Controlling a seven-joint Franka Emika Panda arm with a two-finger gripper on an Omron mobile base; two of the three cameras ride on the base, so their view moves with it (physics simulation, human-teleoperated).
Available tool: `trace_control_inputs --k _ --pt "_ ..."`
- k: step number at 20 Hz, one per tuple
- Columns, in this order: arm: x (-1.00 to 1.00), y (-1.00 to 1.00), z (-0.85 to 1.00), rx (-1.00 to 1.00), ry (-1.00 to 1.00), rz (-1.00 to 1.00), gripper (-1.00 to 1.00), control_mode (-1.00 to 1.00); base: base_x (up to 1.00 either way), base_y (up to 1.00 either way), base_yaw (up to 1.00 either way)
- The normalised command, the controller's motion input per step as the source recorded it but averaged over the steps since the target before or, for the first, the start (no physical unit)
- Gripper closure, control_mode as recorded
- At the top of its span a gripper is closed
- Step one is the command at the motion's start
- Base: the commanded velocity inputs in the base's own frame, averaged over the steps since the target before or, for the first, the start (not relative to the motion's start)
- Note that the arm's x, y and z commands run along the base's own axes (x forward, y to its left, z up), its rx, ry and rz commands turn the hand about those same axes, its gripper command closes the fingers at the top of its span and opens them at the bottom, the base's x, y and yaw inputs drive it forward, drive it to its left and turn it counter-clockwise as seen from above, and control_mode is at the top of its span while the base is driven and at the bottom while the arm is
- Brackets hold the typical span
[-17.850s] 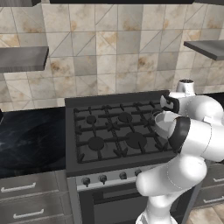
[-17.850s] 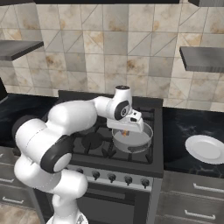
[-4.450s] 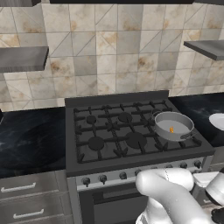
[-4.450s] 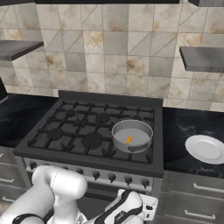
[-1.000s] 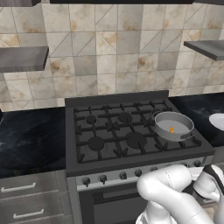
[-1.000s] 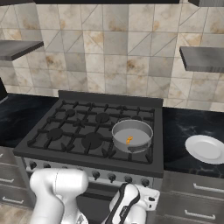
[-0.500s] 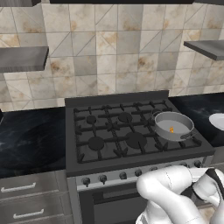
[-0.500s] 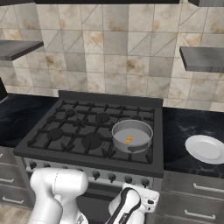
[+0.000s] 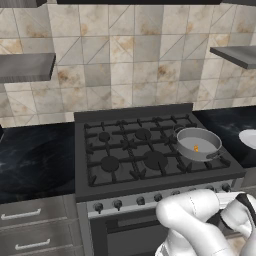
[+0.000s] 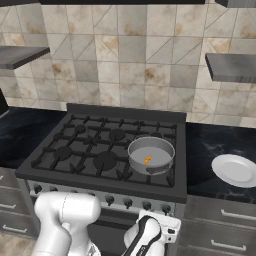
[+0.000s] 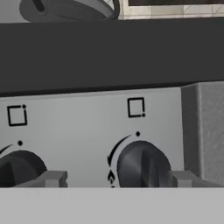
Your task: Retrieve the frozen meat and place it in the pot on a burner. Then turn the burner on.
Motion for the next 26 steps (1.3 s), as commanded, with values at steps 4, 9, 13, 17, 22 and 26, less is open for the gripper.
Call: trace_control_inputs --k 4,9,13,17,22,26 --pt "0.11 0.0 0.0 0.0 0.0 0.0 -1.0 -1.0 0.0 0.0 0.0" --pt "0.08 0.0 0.0 0.0 0.0 0.0 -1.0 -1.0 0.0 0.0 0.0" --pt "0.11 0.0 0.0 0.0 0.0 0.0 1.0 -1.0 0.0 0.0 0.0" --pt "0.04 0.0 0.0 0.0 0.0 0.01 1.0 -1.0 0.0 0.0 0.0" --pt "0.0 0.09 0.0 0.0 0.0 0.04 1.0 -1.0 0.0 0.0 0.0" --pt "0.01 0.23 0.0 0.0 0.0 0.07 1.0 -1.0 0.0 0.0 0.0"
